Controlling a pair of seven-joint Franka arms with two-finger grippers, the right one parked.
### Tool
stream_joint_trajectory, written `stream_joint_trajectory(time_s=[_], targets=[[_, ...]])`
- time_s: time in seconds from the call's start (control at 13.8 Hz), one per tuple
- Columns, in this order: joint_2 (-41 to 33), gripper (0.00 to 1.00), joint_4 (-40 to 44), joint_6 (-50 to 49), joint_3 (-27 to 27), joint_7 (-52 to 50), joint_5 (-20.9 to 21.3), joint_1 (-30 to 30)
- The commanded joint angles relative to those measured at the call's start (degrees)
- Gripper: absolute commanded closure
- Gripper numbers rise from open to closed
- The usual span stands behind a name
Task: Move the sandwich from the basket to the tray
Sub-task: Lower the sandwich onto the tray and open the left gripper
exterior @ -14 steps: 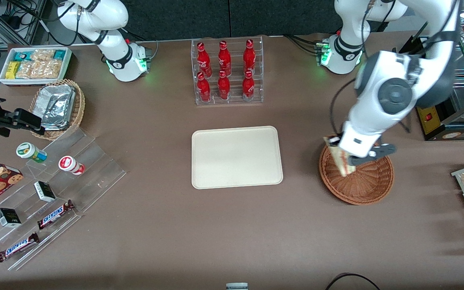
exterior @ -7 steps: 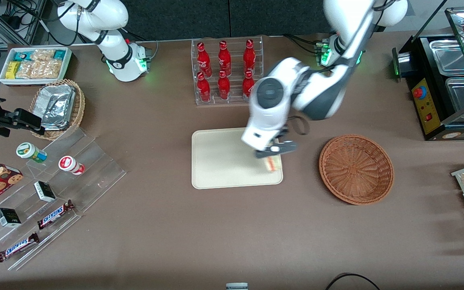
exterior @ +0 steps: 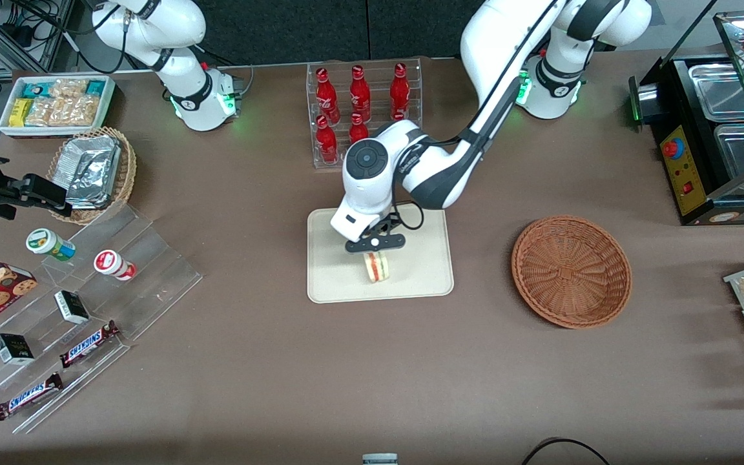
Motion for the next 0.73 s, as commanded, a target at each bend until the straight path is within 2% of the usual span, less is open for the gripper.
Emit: stream_joint_trajectory(time_s=[0.0,0.07,0.15,0.22,0.51,0.58,0.65], targets=[[1.2,1.0,0.6,0.1,0.9,0.4,1.8,-1.1],[1.3,1.0,-0.5,0.7,0.8,0.8,4.6,-1.1],[1.4,1.0,-2.0,2.9,0.8,1.3,5.6,-1.1],[1.4,1.0,-3.4,5.6,0.8,1.9,5.7,-1.1],[2.0,1.0,-4.2,6.2,0.6,3.5,5.7,-1.1],[2.0,0.57,-4.2,6.1,0.6,3.4,5.7,-1.1],[2.0,0.01,-4.2,5.9,0.6,3.7,5.7,-1.1]])
